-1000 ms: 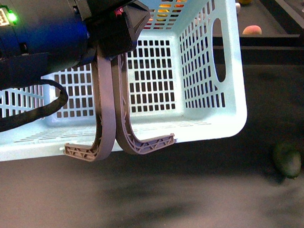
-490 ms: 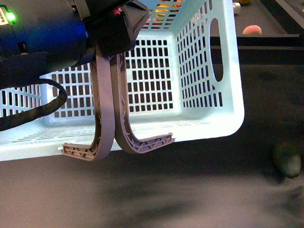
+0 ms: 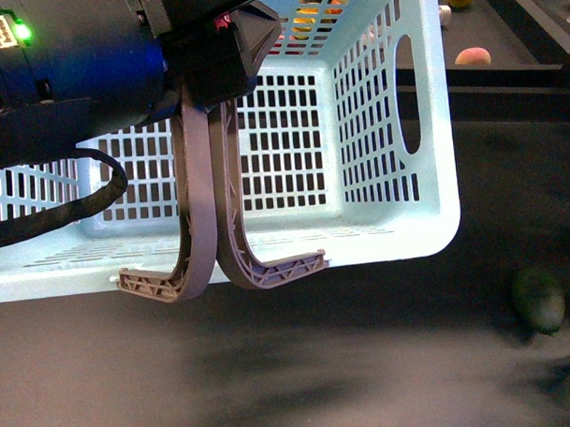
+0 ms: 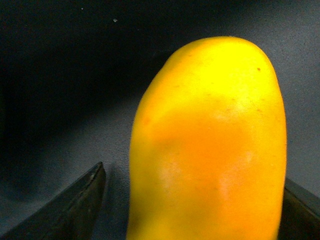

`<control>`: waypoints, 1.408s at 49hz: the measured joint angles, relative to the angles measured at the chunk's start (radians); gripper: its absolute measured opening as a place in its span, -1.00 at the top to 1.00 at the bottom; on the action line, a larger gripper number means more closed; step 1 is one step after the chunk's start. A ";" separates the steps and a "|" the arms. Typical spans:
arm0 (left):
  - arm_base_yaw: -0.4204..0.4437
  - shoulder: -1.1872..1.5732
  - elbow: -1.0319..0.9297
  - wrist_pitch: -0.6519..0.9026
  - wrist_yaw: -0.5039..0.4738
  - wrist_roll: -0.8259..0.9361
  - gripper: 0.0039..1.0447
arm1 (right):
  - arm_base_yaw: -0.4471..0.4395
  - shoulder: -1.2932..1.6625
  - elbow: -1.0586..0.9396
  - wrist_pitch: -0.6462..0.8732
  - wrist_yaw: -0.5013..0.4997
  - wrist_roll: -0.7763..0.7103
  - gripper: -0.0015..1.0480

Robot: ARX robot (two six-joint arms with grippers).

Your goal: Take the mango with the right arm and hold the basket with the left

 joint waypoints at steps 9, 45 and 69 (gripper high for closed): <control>0.000 0.000 0.000 0.000 0.000 0.000 0.86 | -0.011 0.005 -0.001 -0.001 -0.002 -0.002 -0.22; 0.000 0.000 0.000 0.000 0.000 0.000 0.86 | 0.100 -0.597 -0.317 -0.090 -0.184 0.060 -0.12; 0.000 0.000 0.000 0.001 0.000 0.000 0.86 | 0.436 -1.312 -0.378 -0.497 -0.239 0.122 -0.12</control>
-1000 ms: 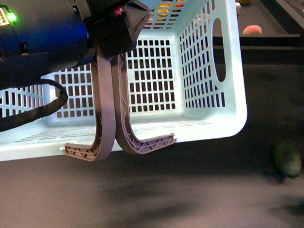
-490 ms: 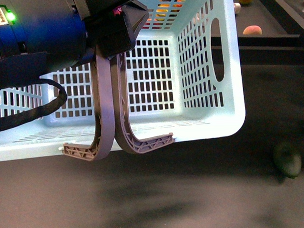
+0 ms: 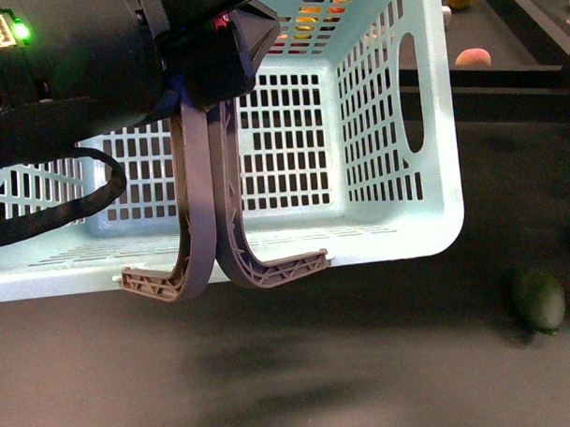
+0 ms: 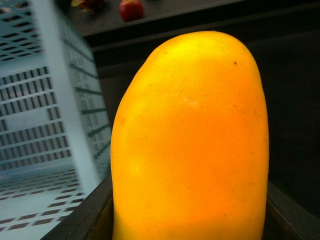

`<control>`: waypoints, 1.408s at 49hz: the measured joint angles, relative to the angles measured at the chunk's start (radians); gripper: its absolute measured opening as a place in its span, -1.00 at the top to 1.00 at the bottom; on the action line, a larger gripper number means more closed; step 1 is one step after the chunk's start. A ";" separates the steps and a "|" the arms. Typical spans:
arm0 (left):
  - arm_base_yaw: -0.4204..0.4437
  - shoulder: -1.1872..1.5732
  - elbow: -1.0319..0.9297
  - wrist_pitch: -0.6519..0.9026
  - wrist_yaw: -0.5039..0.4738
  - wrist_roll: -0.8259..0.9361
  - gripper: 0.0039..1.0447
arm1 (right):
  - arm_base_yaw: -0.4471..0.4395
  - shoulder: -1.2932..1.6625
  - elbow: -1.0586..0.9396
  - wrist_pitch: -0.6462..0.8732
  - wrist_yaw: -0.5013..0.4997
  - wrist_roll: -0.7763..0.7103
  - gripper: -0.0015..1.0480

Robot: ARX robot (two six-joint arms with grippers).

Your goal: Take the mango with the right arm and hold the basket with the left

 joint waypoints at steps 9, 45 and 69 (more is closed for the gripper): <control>0.000 0.000 0.000 0.000 -0.001 0.000 0.86 | 0.183 -0.052 0.053 -0.059 0.030 0.027 -0.12; 0.000 0.000 0.000 0.000 0.000 0.000 0.86 | 0.386 0.288 0.324 -0.042 0.116 0.077 -0.11; 0.000 0.002 0.000 0.000 0.002 0.005 0.86 | 0.393 0.314 0.345 0.041 0.154 0.131 -0.87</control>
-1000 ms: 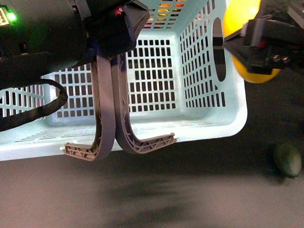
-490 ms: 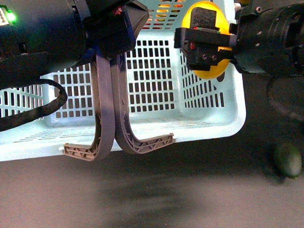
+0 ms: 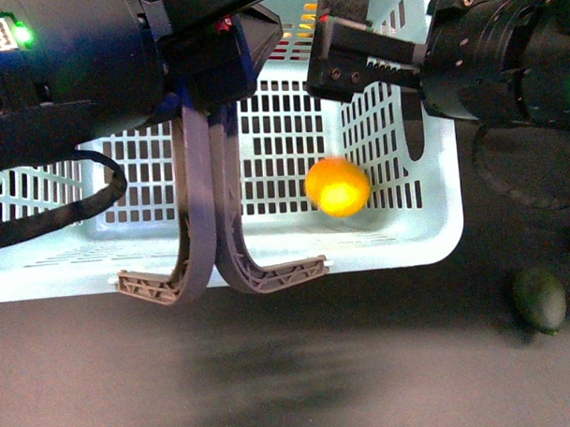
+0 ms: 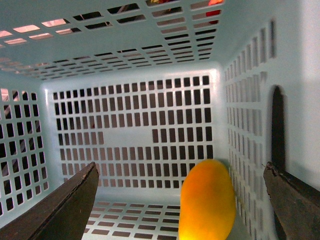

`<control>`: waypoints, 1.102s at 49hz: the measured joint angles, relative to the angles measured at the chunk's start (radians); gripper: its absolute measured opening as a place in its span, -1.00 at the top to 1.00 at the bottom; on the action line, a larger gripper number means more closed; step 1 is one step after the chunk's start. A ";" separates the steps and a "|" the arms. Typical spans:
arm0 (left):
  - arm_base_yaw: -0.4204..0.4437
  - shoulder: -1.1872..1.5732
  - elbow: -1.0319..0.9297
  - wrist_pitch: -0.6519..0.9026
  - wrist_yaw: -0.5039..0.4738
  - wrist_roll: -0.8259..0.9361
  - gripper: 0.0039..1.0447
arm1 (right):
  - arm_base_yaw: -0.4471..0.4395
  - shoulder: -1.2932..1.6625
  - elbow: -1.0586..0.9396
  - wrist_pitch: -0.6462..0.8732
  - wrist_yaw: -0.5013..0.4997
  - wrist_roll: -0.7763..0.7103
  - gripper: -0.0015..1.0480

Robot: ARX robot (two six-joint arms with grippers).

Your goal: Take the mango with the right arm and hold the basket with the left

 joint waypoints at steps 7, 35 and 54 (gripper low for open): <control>-0.001 0.005 0.000 0.000 -0.005 -0.005 0.86 | -0.015 -0.134 -0.087 0.016 0.010 0.008 -0.85; -0.001 0.005 0.000 0.000 -0.002 -0.005 0.86 | -0.089 -0.876 -0.600 -0.219 0.334 0.074 -0.85; -0.001 0.005 0.000 0.000 -0.002 -0.005 0.86 | -0.079 -0.943 -0.620 -0.232 0.341 0.073 -0.85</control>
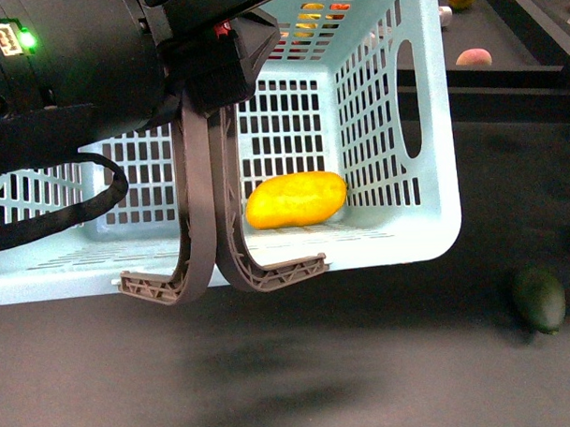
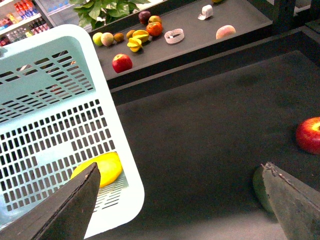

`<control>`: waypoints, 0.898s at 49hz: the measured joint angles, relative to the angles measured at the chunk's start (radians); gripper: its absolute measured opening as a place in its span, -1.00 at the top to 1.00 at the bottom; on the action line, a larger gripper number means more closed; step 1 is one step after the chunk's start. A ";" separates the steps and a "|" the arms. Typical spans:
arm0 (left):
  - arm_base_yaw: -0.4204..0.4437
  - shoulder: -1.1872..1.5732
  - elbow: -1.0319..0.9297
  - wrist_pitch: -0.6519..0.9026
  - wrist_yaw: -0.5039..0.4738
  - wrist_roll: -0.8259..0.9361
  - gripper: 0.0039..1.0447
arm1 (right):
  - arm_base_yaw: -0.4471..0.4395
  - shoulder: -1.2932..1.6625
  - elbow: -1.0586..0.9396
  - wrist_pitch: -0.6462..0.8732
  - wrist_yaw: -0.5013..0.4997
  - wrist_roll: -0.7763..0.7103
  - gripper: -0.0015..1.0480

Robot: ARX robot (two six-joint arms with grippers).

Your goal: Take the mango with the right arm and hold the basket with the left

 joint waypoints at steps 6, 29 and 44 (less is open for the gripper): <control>0.000 0.000 0.000 0.000 0.000 -0.001 0.86 | -0.024 0.043 -0.080 0.280 -0.028 -0.168 -0.57; 0.001 0.001 0.000 0.000 0.000 0.000 0.86 | -0.217 -0.346 -0.133 0.067 -0.210 -0.425 0.96; 0.001 0.001 0.000 0.000 0.000 0.000 0.86 | -0.332 -0.485 -0.134 -0.066 -0.323 -0.426 0.96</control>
